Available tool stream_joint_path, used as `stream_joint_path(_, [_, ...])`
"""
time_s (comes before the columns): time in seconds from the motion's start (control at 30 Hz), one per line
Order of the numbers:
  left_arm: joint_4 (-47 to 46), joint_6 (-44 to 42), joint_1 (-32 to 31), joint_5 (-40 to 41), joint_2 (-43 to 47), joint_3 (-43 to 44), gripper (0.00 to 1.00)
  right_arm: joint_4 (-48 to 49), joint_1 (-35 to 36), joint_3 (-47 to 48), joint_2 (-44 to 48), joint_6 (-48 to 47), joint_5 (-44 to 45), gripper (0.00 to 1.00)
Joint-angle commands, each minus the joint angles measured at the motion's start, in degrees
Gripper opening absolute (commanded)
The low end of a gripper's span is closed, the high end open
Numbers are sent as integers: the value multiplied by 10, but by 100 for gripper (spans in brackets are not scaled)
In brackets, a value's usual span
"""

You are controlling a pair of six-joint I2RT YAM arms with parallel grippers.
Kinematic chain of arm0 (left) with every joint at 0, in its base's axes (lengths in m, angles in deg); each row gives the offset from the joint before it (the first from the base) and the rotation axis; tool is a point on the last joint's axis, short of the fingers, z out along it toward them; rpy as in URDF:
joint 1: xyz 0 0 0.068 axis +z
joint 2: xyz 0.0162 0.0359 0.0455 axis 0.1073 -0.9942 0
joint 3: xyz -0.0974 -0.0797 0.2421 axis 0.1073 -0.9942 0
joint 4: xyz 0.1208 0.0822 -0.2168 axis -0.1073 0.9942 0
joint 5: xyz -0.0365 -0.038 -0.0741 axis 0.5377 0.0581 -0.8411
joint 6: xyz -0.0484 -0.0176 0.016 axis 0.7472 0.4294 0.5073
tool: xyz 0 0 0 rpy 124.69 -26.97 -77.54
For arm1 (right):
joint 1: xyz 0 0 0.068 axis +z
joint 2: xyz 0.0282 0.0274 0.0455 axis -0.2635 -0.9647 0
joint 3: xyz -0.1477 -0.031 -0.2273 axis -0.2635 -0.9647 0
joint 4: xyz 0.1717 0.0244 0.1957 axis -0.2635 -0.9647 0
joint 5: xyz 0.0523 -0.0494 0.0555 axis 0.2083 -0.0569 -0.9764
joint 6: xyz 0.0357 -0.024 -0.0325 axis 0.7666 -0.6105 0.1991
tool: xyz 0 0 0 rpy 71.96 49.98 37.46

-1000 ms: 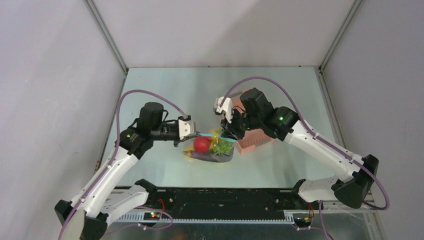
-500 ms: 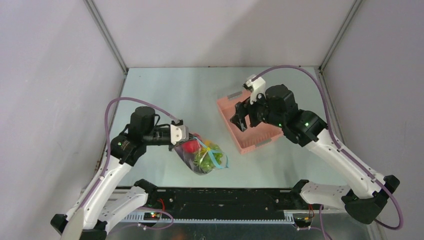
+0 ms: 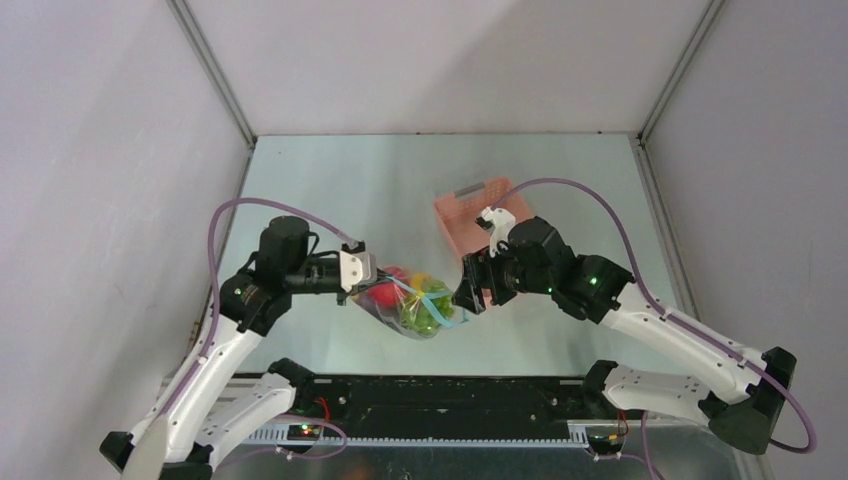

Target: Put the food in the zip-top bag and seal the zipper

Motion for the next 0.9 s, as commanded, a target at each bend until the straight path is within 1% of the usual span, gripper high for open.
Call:
stream_joint_path(0.0, [-43,19,-5,-9,18,2,0,43,9,-17,8,53,-7,81])
stream_joint_path(0.13, [-53,33,-7,-7,22,-3,0,121,13,-64,-11,85,-36,80])
stream_joint_path(0.2, [-61,41,-8,-3,24,-6,0,168,16,-75,-35,103,-60,76])
stream_joint_path(0.23, [-64,44,-9,1,24,-7,0,188,18,-76,-52,109,-77,65])
stream_joint_path(0.27, [-64,45,-9,6,25,-7,0,194,23,-76,-60,113,-81,46])
stream_joint_path(0.3, [-64,46,-9,9,25,-7,0,198,24,-77,-70,119,-84,32])
stream_joint_path(0.33, [-65,46,-9,15,27,-8,0,195,25,-77,-70,121,-81,11])
stream_joint_path(0.37, [-65,43,-9,19,28,-9,0,188,25,-77,-65,123,-64,4])
stream_joint_path(0.4, [-67,43,-9,25,32,-10,0,178,26,-75,-47,118,-52,0])
stream_joint_path(0.5, [-76,45,-10,33,39,-15,0,152,26,-53,-6,80,2,0])
stream_joint_path(0.57, [-87,53,-9,35,39,-18,0,121,33,-9,11,33,32,0])
stream_joint_path(0.63, [-109,73,-9,34,38,-24,0,123,52,42,17,-23,39,0])
stream_joint_path(0.7, [-147,103,-10,31,36,-33,0,183,63,50,15,-63,-16,0])
stream_joint_path(0.73, [-173,124,-9,29,34,-36,0,217,64,55,1,-82,-79,0])
stream_joint_path(0.77, [-185,136,-9,28,26,-40,0,221,65,75,-26,-89,-100,0])
stream_joint_path(0.8, [-199,149,-9,27,19,-40,0,196,65,94,-43,-104,-118,0])
stream_joint_path(0.83, [-204,153,-10,34,5,-38,0,169,65,138,-71,-125,-115,0])
stream_joint_path(0.87, [-205,161,-9,40,-1,-36,0,116,66,158,-79,-131,-85,0])
